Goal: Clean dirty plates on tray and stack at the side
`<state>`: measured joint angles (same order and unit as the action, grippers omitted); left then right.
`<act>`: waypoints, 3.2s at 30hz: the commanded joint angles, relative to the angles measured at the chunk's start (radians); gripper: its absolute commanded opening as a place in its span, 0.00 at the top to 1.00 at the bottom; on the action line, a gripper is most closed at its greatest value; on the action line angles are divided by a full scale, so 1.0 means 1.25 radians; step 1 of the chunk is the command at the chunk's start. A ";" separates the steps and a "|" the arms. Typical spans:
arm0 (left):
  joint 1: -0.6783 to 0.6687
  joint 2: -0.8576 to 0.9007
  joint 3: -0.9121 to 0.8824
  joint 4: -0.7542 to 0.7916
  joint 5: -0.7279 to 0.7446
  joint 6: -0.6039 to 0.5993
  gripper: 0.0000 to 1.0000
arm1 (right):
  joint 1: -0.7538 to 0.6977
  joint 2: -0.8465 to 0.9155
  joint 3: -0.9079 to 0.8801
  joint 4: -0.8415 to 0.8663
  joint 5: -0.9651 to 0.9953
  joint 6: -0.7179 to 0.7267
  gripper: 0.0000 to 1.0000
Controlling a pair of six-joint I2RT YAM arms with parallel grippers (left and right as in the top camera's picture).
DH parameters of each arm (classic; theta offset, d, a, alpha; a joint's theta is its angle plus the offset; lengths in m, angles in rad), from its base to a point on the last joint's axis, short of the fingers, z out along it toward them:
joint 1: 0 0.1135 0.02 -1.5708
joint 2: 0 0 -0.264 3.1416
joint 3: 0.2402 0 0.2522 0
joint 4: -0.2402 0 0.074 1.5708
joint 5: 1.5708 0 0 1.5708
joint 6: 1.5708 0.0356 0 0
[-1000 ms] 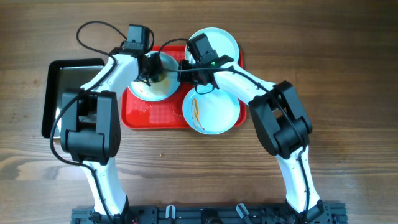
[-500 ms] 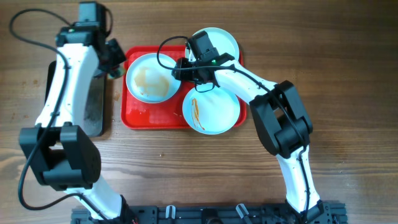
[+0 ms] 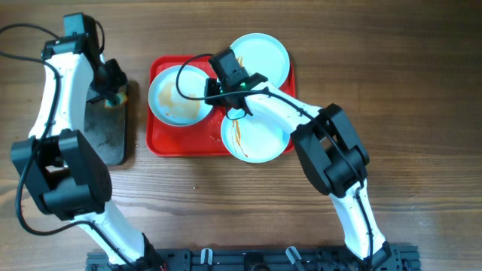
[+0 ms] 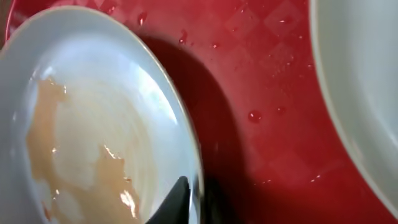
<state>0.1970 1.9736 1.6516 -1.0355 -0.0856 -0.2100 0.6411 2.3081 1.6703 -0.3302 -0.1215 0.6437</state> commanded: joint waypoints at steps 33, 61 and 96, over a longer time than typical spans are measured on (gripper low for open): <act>0.029 0.015 -0.009 -0.019 0.034 0.018 0.96 | 0.166 -0.244 -0.005 -0.088 0.814 -0.468 0.96; 0.029 0.015 -0.009 0.007 0.171 -0.005 0.96 | 0.084 -0.234 -0.023 -0.110 0.342 -0.209 0.96; -0.242 0.016 -0.323 0.385 -0.016 -0.191 0.96 | -0.022 -0.020 -0.023 -0.015 0.043 0.050 0.96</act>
<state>-0.1028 1.9869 1.2770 -0.5709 0.1501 -0.4366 0.6167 2.2730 1.6386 -0.3576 -0.0563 0.6922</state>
